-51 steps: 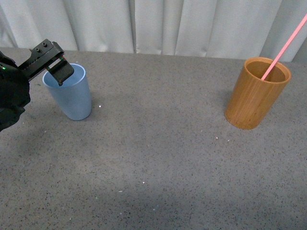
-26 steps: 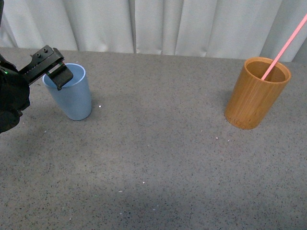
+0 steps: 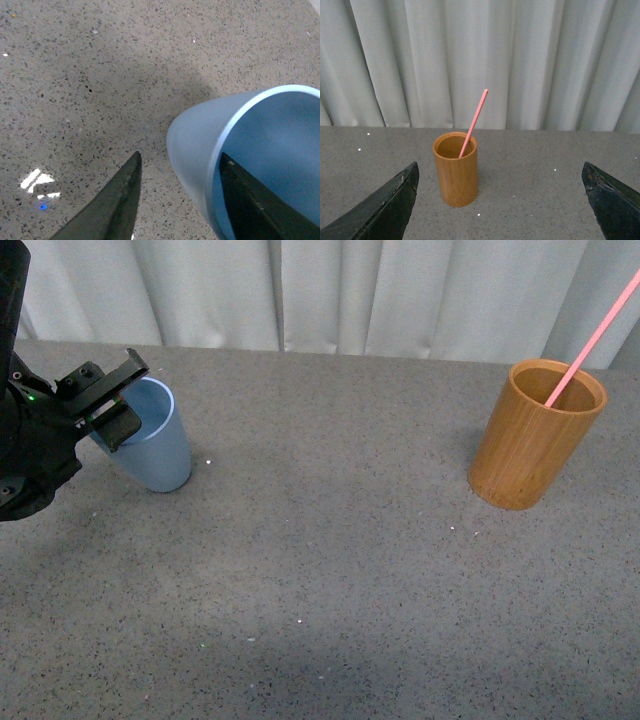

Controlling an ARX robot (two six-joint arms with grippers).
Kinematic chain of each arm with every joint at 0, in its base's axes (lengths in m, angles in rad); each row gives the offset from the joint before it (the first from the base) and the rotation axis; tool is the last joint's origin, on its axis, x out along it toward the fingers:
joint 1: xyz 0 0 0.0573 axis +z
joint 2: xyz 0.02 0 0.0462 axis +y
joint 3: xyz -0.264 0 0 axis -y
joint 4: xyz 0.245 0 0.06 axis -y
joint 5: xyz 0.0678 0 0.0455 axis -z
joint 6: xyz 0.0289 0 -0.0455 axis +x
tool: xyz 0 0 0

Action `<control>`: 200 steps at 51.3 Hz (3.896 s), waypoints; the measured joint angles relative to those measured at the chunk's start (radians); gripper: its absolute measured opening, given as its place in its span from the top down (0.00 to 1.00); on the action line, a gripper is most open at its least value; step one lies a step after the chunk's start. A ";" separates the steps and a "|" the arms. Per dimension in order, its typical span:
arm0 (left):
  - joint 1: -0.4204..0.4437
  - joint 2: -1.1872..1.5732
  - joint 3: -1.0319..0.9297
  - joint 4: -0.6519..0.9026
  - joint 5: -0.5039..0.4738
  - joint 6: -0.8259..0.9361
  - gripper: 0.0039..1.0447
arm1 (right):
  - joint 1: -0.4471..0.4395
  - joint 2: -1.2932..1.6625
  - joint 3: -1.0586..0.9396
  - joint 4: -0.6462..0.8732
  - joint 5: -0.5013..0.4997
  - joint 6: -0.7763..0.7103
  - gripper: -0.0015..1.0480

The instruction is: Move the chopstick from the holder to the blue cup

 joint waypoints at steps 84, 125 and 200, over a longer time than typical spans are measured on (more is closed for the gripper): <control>-0.329 -0.071 -0.031 -0.009 0.235 0.036 0.97 | 0.000 0.000 0.000 0.000 0.000 0.000 0.09; -0.336 -0.020 -0.026 -0.058 0.181 0.074 0.97 | 0.000 0.000 0.000 0.000 0.000 0.000 0.09; -0.332 -0.057 0.039 -0.108 0.190 0.072 0.06 | 0.000 0.000 0.000 0.000 0.000 0.000 0.09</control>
